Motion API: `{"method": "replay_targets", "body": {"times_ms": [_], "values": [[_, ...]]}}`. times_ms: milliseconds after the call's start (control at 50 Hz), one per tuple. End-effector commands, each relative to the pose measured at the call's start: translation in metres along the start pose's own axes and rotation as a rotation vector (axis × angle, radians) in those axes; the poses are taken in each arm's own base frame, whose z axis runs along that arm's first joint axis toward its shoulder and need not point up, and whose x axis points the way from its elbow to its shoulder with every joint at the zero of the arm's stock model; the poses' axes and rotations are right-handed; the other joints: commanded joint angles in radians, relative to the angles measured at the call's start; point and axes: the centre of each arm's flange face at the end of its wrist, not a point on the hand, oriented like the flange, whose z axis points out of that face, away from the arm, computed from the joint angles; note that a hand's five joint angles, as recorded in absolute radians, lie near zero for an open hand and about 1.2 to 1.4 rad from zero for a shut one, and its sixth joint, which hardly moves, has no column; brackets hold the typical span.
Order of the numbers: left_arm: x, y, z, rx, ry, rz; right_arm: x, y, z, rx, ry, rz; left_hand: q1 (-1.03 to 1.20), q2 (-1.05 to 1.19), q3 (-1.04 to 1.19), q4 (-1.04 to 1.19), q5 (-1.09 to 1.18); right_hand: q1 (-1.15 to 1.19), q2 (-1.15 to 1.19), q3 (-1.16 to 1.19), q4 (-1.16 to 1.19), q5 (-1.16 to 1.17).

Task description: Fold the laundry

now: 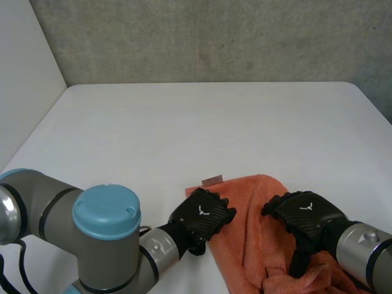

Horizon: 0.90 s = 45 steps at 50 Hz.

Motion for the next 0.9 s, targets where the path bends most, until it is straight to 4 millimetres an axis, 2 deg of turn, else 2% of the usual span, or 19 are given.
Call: {"method": "replay_targets", "body": {"times_ms": [20,160,260,380,420,540,580,600,640,660,680,700,740,760,800,820,860,880,900], "values": [[0.007,0.003,0.003,-0.005,0.019,0.004,0.001,0.003,0.002,0.016,0.013,0.001,0.093,0.093,0.093,0.093,0.093,0.204,0.184,0.183,0.184,0.174],[0.009,0.004,0.005,-0.005,0.025,0.007,0.001,0.005,0.003,0.022,0.015,0.0,0.093,0.093,0.093,0.093,0.093,0.31,0.29,0.289,0.289,0.28],[0.009,0.005,0.008,-0.002,0.026,0.009,0.0,0.006,0.003,0.019,0.011,-0.001,0.228,0.228,0.228,0.228,0.228,0.535,0.515,0.515,0.515,0.505],[0.009,0.005,0.013,0.02,0.017,0.016,-0.001,0.008,0.003,0.013,0.007,-0.013,0.61,0.61,0.61,0.609,0.609,0.8,0.78,0.779,0.78,0.77],[0.007,0.004,0.015,0.04,0.006,0.022,0.003,0.01,0.004,0.004,0.018,-0.034,0.889,0.89,0.89,0.889,0.889,1.159,1.139,1.138,1.139,1.129],[0.005,-0.003,0.016,0.075,-0.011,0.032,0.023,0.004,0.008,0.021,0.086,-0.086,0.891,0.891,0.891,0.891,0.891,1.178,1.158,1.157,1.157,1.148],[-0.001,-0.015,0.012,0.106,-0.044,0.038,0.038,-0.016,0.009,0.101,0.147,-0.136,0.891,0.891,0.891,0.891,0.891,1.178,1.158,1.157,1.157,1.148],[-0.001,-0.015,0.012,0.106,-0.044,0.038,0.038,-0.016,0.009,0.101,0.148,-0.137,0.891,0.891,0.891,0.891,0.891,1.178,1.158,1.157,1.157,1.148],[-0.005,-0.026,0.006,0.131,-0.068,0.038,0.052,-0.042,0.009,0.202,0.212,-0.169,0.891,0.891,0.891,0.891,0.891,1.178,1.158,1.157,1.157,1.148],[-0.009,-0.035,0.0,0.153,-0.094,0.041,0.052,-0.042,0.009,0.203,0.212,-0.169,0.891,0.891,0.891,0.891,0.891,1.178,1.158,1.157,1.157,1.148],[-0.014,-0.044,-0.007,0.174,-0.126,0.046,0.058,-0.054,0.008,0.245,0.235,-0.179,0.891,0.891,0.891,0.891,0.891,1.178,1.158,1.157,1.157,1.148],[-0.014,-0.044,-0.007,0.174,-0.126,0.046,0.058,-0.054,0.008,0.246,0.235,-0.179,0.891,0.891,0.891,0.891,0.891,1.178,1.158,1.157,1.157,1.148],[-0.022,-0.053,-0.018,0.19,-0.193,0.044,0.068,-0.077,0.01,0.321,0.258,-0.183,0.891,0.891,0.891,0.891,0.891,1.178,1.158,1.157,1.157,1.148],[-0.022,-0.053,-0.018,0.19,-0.194,0.044,0.068,-0.077,0.01,0.321,0.258,-0.183,0.891,0.891,0.891,0.891,0.891,1.178,1.158,1.157,1.157,1.148],[-0.035,-0.063,-0.032,0.195,-0.298,0.037,0.072,-0.092,0.035,0.373,0.236,-0.158,0.891,0.891,0.891,0.891,0.891,1.178,1.158,1.157,1.157,1.148],[-0.035,-0.063,-0.032,0.195,-0.298,0.037,0.072,-0.092,0.035,0.373,0.236,-0.158,0.891,0.891,0.891,0.891,0.891,1.178,1.158,1.157,1.157,1.148],[-0.042,-0.065,-0.038,0.19,-0.355,0.031,0.061,-0.112,0.062,0.461,0.2,-0.154,0.891,0.891,0.891,0.891,0.891,1.178,1.158,1.157,1.157,1.148],[-0.049,-0.064,-0.043,0.178,-0.41,0.024,0.061,-0.112,0.062,0.461,0.2,-0.154,0.891,0.891,0.891,0.891,0.891,1.178,1.158,1.157,1.157,1.148],[-0.056,-0.064,-0.048,0.168,-0.458,0.019,0.057,-0.121,0.074,0.499,0.191,-0.151,0.891,0.891,0.891,0.891,0.891,1.178,1.158,1.157,1.157,1.148]]}}
